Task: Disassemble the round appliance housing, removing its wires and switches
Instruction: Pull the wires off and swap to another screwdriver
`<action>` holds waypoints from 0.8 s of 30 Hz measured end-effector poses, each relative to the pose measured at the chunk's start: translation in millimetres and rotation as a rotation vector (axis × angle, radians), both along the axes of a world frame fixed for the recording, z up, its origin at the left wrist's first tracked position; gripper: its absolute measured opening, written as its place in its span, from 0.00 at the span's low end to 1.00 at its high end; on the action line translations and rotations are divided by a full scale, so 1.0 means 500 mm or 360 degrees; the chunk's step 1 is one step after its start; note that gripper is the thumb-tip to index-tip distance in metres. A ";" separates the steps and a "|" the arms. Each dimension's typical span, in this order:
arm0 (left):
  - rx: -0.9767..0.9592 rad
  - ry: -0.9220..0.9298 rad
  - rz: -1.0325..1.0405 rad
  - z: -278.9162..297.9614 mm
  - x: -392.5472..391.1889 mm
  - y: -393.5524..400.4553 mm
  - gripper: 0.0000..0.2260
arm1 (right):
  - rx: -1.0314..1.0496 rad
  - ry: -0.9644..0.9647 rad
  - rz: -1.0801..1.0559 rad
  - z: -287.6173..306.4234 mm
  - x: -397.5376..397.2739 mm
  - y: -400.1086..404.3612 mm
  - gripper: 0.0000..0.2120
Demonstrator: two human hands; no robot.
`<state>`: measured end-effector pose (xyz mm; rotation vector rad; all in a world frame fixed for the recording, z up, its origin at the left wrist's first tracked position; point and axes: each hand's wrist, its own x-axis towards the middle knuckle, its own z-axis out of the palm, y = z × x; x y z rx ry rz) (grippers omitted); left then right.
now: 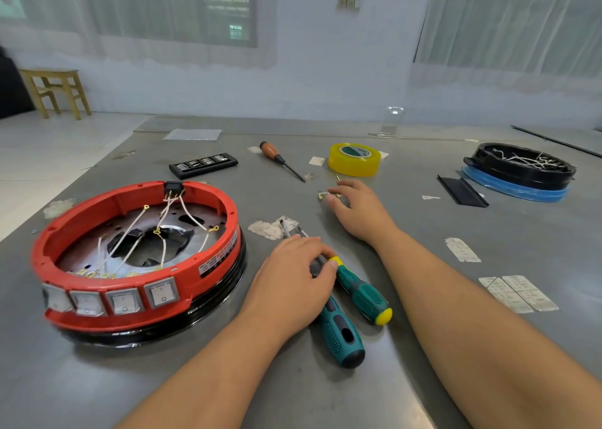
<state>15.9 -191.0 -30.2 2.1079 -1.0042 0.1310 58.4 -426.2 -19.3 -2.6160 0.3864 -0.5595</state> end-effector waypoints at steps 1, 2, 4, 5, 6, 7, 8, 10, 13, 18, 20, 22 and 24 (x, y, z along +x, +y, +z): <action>0.0001 0.0006 0.0000 0.000 0.000 0.000 0.08 | 0.0089 -0.0096 -0.0024 0.003 -0.012 0.004 0.18; -0.0002 0.0014 -0.0001 0.000 0.000 0.001 0.08 | 0.0169 -0.0177 -0.0056 0.006 -0.026 0.010 0.16; -0.0024 0.0034 -0.0005 0.000 0.000 0.001 0.07 | 0.0352 -0.0299 -0.0106 0.010 -0.064 0.027 0.15; -0.0032 0.0046 -0.0006 0.002 -0.001 0.001 0.07 | 0.0463 -0.0340 -0.0098 0.013 -0.087 0.039 0.14; -0.0029 0.0061 -0.0006 0.003 -0.001 0.002 0.07 | 0.0569 -0.0363 -0.0064 0.015 -0.112 0.052 0.14; -0.0020 0.0073 -0.0005 0.005 -0.002 0.002 0.08 | 0.0652 -0.0363 -0.0012 0.018 -0.138 0.066 0.14; -0.0013 0.0085 -0.0002 0.008 -0.002 0.003 0.09 | 0.0709 -0.0342 0.0055 0.020 -0.163 0.081 0.13; -0.0046 0.0122 0.0000 0.015 -0.006 0.011 0.10 | 0.0774 -0.0274 0.0185 0.021 -0.212 0.108 0.11; -0.0249 0.0207 0.0050 0.028 -0.025 0.031 0.11 | 0.0750 -0.0148 0.0273 0.026 -0.264 0.131 0.08; -0.0301 -0.0135 0.0054 0.064 -0.062 0.079 0.12 | 0.0483 0.0212 0.0360 0.043 -0.286 0.158 0.11; -0.0116 -0.0572 -0.0114 0.082 -0.069 0.119 0.12 | 0.0427 0.0262 0.0341 0.051 -0.284 0.162 0.13; 0.0100 -0.1032 -0.0247 0.090 -0.066 0.173 0.12 | 0.0358 0.0325 0.0280 0.058 -0.284 0.162 0.15; 0.0250 -0.1286 -0.0239 0.092 -0.048 0.230 0.13 | 0.0309 0.0393 0.0200 0.065 -0.285 0.161 0.16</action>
